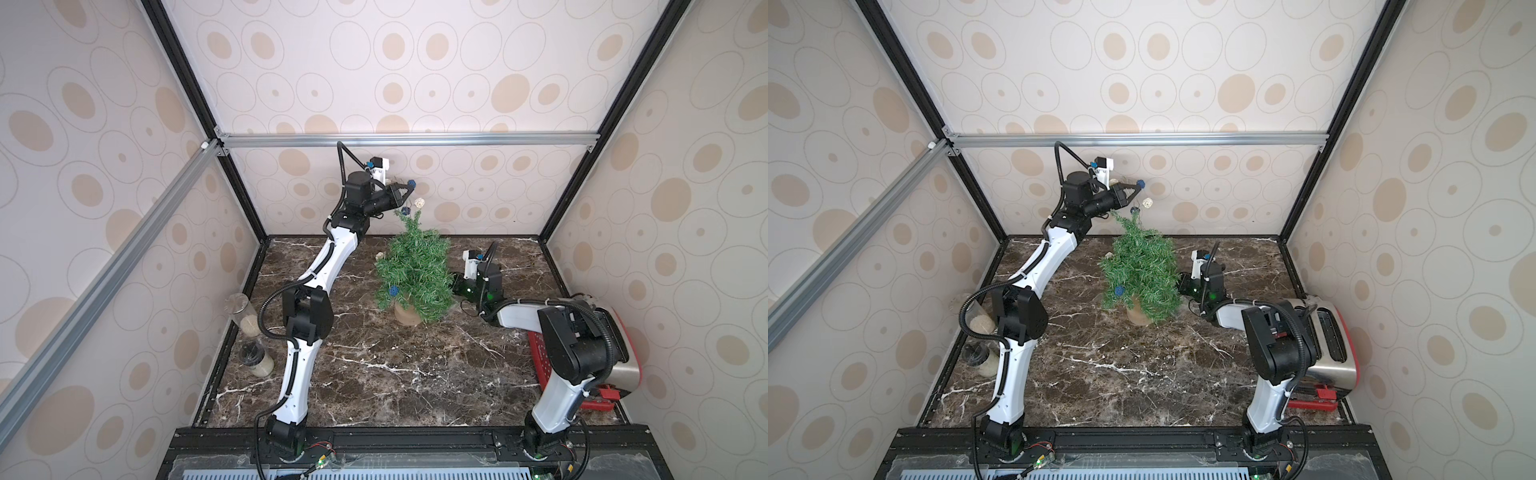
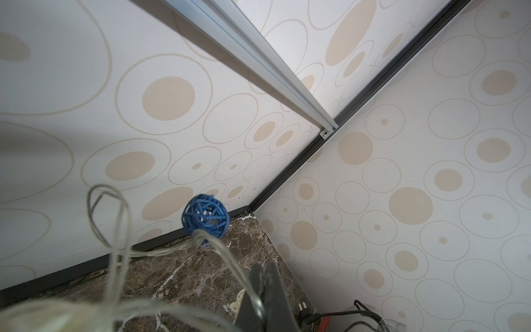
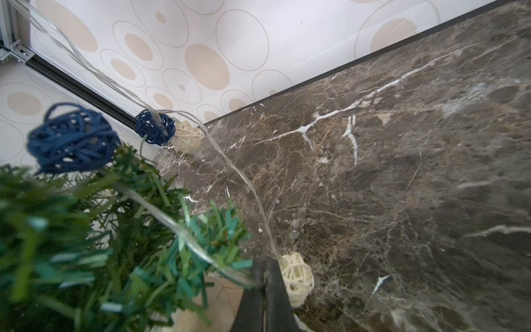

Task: Remove string lights from the small christmas tree
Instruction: Remove the light string from the Christmas tree.

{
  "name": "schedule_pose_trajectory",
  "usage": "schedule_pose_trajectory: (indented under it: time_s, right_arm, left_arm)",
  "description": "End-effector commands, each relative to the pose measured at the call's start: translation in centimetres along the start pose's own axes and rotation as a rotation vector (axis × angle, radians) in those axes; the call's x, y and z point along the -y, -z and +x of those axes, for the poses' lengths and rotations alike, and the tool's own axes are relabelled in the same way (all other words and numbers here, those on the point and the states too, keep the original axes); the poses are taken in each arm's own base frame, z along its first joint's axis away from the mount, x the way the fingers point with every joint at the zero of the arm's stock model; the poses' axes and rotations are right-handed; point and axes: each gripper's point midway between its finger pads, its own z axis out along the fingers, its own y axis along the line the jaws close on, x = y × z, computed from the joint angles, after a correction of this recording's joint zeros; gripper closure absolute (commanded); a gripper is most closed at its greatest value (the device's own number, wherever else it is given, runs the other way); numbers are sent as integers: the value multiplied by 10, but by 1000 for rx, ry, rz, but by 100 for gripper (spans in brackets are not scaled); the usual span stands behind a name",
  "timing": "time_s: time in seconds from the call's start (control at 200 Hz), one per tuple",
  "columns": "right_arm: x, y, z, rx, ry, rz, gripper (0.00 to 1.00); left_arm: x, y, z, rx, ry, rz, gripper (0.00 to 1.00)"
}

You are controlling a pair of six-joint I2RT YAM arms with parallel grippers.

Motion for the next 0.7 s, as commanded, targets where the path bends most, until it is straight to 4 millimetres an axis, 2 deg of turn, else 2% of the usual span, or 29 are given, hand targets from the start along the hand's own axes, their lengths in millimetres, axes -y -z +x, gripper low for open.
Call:
schedule_pose_trajectory:
  time_s: [0.0, 0.225, 0.481, 0.691]
  right_arm:
    - [0, 11, -11, 28, 29, 36, 100]
    - [-1, 24, -26, 36, 69, 107, 100]
    - [1, 34, -53, 65, 118, 200, 100]
    - [-2, 23, -74, 61, 143, 206, 100]
  left_arm:
    - [33, 11, -32, 64, -47, 53, 100]
    - [36, 13, -34, 66, -51, 59, 100]
    - [40, 15, -38, 75, -53, 66, 100]
    - [39, 14, -38, 77, -50, 68, 100]
